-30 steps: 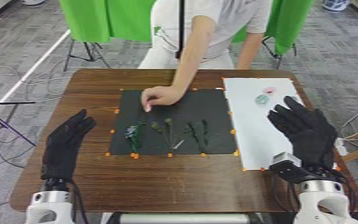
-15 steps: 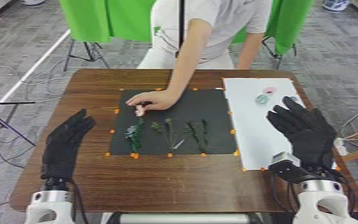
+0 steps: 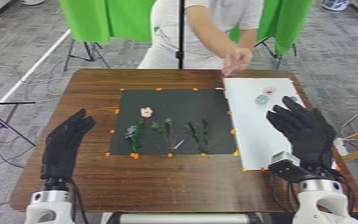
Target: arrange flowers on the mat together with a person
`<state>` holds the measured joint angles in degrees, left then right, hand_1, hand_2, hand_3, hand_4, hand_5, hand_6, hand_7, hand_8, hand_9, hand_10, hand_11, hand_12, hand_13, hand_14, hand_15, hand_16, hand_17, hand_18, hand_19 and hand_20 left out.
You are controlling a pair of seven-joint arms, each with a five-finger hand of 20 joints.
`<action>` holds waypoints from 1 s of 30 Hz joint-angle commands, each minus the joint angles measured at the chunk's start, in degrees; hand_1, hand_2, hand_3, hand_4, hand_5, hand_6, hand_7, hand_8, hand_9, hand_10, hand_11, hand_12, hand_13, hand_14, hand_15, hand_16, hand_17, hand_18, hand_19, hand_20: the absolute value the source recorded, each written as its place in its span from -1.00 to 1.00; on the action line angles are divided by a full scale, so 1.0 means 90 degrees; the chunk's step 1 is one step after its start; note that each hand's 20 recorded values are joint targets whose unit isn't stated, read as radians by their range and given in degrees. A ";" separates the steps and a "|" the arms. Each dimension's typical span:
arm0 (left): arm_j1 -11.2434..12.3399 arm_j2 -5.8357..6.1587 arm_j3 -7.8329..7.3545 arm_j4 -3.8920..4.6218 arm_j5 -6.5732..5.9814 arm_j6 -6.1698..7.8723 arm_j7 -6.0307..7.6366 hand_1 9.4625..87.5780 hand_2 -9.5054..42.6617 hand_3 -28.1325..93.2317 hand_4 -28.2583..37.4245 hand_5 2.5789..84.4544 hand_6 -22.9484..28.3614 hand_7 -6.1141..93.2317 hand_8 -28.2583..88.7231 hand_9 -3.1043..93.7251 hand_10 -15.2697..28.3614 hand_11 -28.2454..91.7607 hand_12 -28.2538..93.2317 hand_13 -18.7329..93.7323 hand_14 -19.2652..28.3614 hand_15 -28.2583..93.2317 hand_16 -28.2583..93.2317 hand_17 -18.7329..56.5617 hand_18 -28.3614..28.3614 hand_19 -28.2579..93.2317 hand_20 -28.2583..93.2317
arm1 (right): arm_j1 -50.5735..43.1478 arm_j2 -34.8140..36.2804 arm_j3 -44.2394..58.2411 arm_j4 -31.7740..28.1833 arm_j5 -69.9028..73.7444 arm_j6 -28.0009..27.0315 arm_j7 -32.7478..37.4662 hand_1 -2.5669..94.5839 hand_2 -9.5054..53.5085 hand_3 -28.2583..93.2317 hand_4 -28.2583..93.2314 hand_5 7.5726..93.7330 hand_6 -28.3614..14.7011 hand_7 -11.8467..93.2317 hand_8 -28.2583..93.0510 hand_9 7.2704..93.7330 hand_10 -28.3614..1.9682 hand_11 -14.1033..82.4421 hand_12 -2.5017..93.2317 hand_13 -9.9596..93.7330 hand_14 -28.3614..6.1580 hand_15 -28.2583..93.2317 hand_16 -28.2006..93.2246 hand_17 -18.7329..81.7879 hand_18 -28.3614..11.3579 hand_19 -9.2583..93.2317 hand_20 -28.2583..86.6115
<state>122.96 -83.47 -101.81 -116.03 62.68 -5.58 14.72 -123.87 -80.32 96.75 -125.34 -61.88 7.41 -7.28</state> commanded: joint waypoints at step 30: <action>0.0095 -0.0034 -0.0010 -0.0014 -0.0026 0.0060 -0.0018 -0.63 -0.86 0.58 -0.70 0.10 0.08 -0.72 -0.60 0.00 0.30 -0.32 -0.27 -0.04 0.48 -0.37 -0.46 -0.37 0.40 -0.51 -0.26 | 0.3214 0.3566 -0.0071 0.2039 -0.9064 -0.2043 0.2626 -0.31 -1.00 0.65 -0.98 -0.06 0.36 -0.45 -0.71 0.00 -0.20 -0.44 -0.55 0.32 -0.11 0.15 -0.19 -0.12 -0.51 0.43 0.26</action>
<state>123.09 -83.58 -101.84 -116.10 62.64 -5.45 14.72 -104.03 -55.19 103.13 -113.76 -111.58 -4.65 15.75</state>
